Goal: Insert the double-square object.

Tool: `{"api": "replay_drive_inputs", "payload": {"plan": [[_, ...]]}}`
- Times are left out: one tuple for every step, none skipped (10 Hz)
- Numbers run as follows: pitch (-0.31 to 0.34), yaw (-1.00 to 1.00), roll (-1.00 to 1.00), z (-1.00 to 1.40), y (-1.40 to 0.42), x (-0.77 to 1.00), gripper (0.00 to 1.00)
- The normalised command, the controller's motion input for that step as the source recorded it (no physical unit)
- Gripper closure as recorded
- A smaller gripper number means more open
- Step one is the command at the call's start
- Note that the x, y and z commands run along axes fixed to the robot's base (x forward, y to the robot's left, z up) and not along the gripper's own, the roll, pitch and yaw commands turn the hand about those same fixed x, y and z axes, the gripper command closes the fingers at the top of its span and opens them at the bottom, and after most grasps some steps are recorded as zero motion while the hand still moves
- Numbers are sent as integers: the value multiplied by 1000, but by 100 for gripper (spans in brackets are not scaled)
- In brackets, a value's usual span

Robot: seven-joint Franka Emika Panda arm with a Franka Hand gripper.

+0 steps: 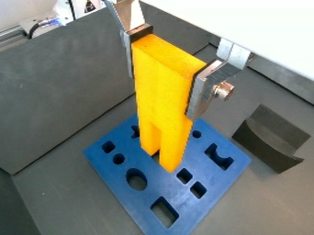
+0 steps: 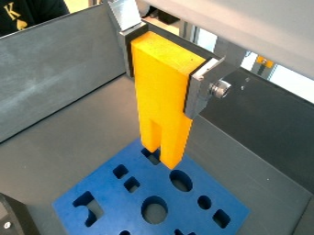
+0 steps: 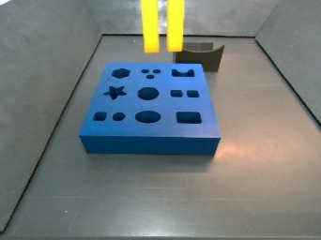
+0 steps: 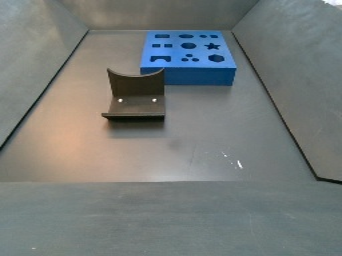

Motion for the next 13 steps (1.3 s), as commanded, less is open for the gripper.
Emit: {"api": "replay_drive_inputs", "payload": {"plan": [[0, -77, 126, -400, 131, 143, 100], [0, -100, 149, -583, 283, 366, 100], [1, -51, 166, -611, 349, 494, 100], [44, 0, 213, -623, 243, 577, 100], [60, 0, 221, -603, 146, 674, 100], [69, 0, 240, -554, 103, 729, 100], [84, 0, 250, -506, 89, 751, 100], [67, 0, 234, -483, 51, 689, 100], [33, -31, 141, -466, 0, 586, 100], [119, -23, 73, -291, 0, 523, 100], [136, 0, 49, -226, 0, 406, 100], [93, 0, 36, -194, 0, 229, 100], [27, 0, 0, -43, 0, 0, 100]]}}
